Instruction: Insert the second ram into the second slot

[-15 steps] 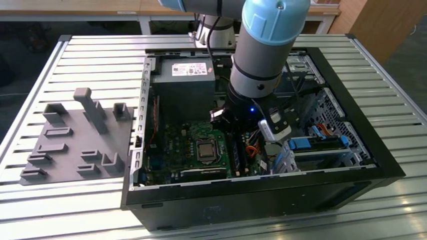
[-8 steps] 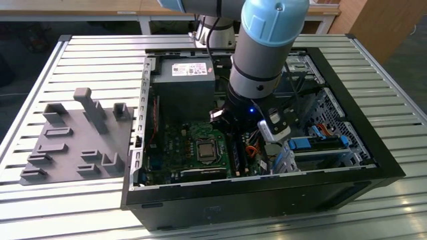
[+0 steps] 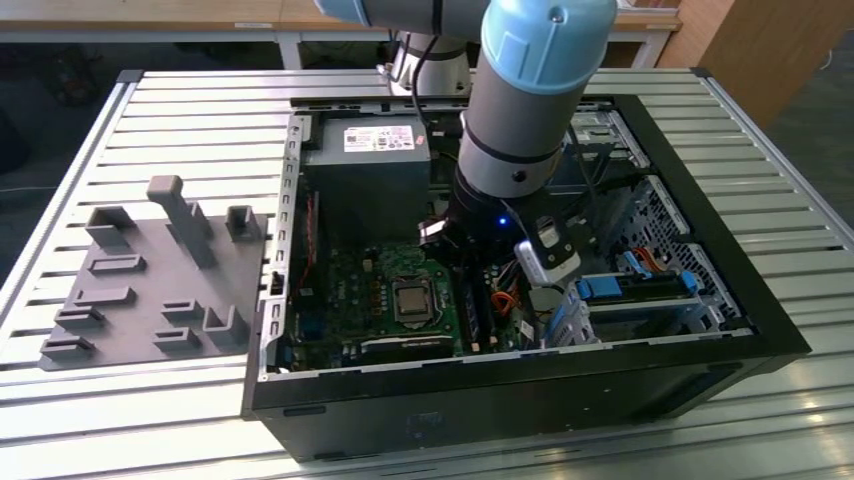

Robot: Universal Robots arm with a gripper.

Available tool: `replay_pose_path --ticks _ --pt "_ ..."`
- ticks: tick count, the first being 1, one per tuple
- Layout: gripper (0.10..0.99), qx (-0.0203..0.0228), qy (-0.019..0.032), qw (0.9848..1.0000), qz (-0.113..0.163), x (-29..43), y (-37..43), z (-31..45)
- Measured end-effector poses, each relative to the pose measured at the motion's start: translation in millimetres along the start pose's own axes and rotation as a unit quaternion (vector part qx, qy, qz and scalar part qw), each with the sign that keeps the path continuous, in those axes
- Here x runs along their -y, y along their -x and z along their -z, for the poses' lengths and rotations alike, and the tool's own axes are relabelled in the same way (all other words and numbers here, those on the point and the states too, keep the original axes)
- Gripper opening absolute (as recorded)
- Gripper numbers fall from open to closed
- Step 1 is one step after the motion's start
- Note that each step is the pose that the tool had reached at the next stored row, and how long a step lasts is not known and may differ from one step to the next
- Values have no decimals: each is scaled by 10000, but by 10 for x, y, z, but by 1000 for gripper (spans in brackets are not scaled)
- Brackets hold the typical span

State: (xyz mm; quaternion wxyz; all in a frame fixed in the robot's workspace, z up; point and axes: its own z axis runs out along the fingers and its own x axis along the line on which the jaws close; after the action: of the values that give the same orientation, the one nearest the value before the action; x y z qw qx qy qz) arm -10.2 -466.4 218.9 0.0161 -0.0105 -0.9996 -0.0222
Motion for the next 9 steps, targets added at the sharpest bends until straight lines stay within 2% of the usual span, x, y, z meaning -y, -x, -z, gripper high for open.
replay_pose_path --ticks 9 --pt "133 0 0 10000 -3 0 -10 -11"
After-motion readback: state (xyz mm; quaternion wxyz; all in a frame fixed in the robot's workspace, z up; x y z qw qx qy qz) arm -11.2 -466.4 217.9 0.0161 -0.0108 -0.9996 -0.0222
